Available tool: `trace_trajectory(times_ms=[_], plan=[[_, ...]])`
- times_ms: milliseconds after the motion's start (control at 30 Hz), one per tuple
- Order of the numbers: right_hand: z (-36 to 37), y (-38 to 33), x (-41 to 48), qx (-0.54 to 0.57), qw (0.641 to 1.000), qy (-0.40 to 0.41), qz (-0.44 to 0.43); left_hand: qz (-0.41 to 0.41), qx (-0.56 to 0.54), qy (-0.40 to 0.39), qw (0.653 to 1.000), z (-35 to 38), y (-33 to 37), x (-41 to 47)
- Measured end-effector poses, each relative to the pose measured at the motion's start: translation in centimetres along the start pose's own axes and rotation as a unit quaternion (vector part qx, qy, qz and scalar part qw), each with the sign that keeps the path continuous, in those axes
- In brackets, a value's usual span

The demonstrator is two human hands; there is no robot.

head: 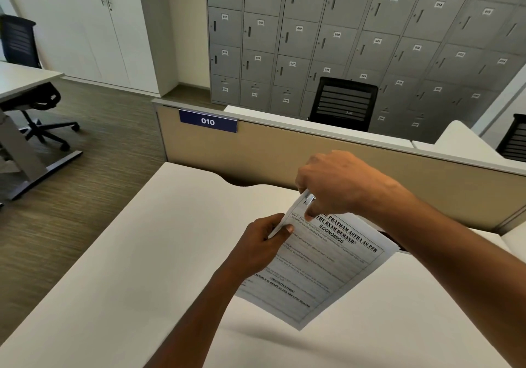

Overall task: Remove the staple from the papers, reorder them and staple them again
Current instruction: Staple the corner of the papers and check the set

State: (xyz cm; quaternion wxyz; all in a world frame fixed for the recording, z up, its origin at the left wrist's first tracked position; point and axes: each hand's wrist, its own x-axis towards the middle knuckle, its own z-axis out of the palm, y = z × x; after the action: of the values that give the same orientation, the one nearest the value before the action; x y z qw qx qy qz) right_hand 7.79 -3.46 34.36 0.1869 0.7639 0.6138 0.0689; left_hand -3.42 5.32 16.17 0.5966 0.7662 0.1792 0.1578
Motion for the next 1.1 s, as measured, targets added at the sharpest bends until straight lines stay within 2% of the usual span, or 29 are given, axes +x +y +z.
trace_trajectory(times_ms=[533,1100], plan=[[-1.1,-0.3,-0.5,-0.033,0.998,-0.044,-0.003,-0.001,0.014,-0.001,1.000,0.5,0.0,0.4],[-0.7,0.4,-0.1,-0.038,0.999,-0.025,-0.029,-0.001,0.014,-0.008,1.000,0.7,-0.4,0.9]])
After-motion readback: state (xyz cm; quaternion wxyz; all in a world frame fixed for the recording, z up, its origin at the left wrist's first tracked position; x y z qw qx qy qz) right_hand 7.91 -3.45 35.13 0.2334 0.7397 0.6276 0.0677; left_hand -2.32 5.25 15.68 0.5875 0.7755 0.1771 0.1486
